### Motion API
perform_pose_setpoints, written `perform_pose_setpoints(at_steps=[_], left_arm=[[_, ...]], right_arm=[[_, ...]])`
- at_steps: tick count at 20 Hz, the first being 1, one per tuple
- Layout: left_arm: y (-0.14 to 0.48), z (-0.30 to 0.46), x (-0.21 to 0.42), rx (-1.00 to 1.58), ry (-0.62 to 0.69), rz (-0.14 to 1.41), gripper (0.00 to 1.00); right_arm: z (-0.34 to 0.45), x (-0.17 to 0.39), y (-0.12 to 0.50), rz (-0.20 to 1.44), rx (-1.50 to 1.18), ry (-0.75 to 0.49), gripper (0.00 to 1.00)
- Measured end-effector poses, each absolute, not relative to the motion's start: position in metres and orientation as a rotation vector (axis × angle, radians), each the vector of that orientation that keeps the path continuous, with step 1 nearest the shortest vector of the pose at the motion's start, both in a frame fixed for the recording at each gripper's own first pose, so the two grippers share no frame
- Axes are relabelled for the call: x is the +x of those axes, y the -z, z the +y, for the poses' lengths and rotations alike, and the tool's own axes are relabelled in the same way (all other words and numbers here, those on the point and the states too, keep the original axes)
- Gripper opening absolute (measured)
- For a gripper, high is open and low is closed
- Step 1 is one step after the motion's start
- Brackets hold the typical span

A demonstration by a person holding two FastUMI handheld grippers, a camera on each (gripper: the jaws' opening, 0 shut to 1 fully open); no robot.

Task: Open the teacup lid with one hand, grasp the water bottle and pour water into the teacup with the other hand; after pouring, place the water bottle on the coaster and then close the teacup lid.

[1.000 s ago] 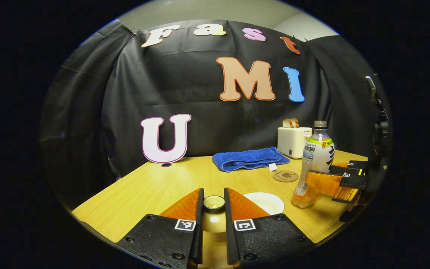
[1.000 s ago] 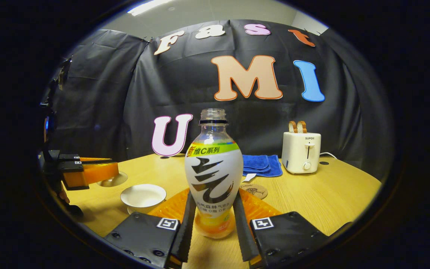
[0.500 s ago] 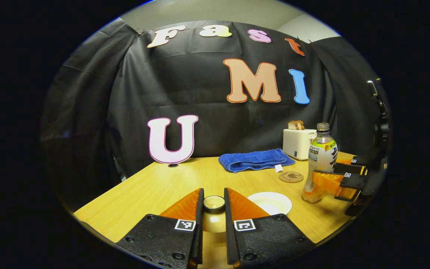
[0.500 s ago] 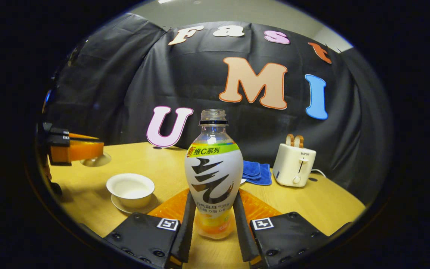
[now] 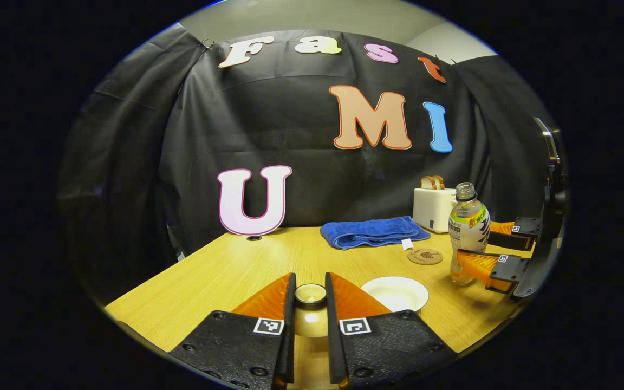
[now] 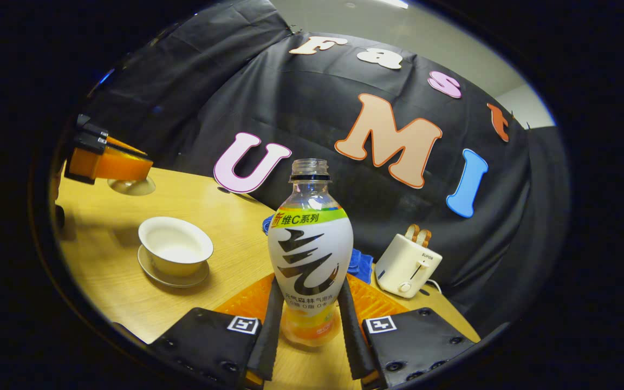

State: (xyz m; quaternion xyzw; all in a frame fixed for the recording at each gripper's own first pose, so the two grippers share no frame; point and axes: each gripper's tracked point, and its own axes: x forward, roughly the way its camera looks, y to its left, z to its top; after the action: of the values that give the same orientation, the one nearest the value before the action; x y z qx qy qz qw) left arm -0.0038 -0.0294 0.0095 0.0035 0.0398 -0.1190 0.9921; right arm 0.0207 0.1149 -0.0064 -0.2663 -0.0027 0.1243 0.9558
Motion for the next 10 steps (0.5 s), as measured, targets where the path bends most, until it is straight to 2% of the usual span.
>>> perform_pose_setpoints(at_steps=[10], left_arm=[[-0.009,-0.017,-0.003,-0.017,0.224,0.074,0.23]], right_arm=[[0.125,0.016,0.002,-0.141,-0.934,-0.238,0.56]])
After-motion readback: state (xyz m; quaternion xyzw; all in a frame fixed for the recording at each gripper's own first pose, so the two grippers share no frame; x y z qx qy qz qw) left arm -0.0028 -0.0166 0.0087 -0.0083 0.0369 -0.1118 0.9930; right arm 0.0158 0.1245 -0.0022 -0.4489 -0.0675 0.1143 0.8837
